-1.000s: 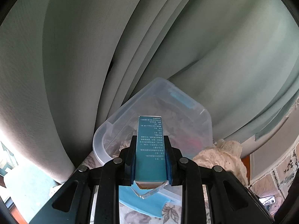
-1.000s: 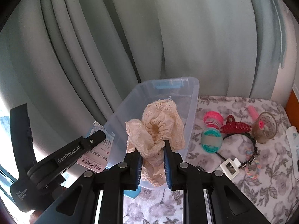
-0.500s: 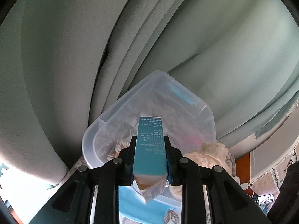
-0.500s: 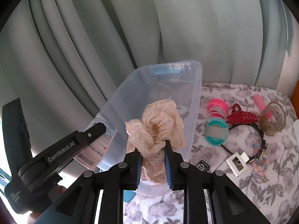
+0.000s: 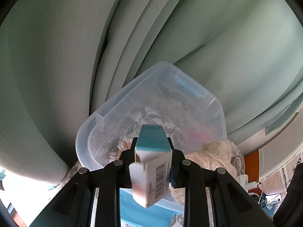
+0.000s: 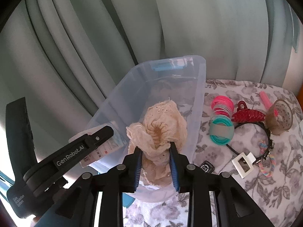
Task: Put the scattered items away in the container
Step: 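Carry the teal box and lace scrunchie over the clear box and release both, then withdraw both grippers from the clear box toward the remaining items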
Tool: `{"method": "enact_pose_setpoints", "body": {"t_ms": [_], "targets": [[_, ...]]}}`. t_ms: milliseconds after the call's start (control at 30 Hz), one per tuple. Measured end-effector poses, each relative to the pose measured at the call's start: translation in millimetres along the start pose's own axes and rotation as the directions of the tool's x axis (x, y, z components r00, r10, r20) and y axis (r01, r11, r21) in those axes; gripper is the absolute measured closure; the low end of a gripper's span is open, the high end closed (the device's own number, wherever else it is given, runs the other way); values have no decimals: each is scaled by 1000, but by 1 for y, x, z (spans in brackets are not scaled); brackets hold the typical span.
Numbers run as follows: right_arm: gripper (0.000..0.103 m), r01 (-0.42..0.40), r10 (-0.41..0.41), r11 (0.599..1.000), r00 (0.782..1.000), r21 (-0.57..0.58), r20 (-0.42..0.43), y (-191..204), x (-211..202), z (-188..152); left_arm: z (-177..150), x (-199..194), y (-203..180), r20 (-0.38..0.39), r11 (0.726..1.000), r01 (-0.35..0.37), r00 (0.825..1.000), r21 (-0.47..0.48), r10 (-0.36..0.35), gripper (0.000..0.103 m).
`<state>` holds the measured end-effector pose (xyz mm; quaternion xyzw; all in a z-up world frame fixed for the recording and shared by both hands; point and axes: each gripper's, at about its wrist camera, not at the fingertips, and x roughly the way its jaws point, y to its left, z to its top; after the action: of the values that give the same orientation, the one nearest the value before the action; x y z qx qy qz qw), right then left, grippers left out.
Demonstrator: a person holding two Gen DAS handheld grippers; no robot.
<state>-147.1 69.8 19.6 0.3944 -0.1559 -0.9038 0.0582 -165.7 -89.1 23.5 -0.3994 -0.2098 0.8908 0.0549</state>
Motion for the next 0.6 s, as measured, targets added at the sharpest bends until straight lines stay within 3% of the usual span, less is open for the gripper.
{"method": "enact_pose_setpoints", "body": {"t_ms": [100, 300, 400, 600], "targets": [[68, 7, -7, 1000, 1000, -12, -2, 3, 0, 0, 0, -3, -1, 7, 1000, -3, 1000, 3, 3, 58], [62, 1, -1, 1000, 1000, -21, 8, 5, -5, -1, 0, -11, -3, 14, 1000, -2, 1000, 9, 2, 47], [56, 3, -3, 1000, 1000, -30, 23, 7, -11, 0, 1, -15, -6, 17, 1000, 8, 1000, 14, -9, 45], [55, 17, -16, 1000, 998, -23, 61, 5, -28, 3, 2, -25, -11, 32, 1000, 6, 999, 31, -7, 45]]}}
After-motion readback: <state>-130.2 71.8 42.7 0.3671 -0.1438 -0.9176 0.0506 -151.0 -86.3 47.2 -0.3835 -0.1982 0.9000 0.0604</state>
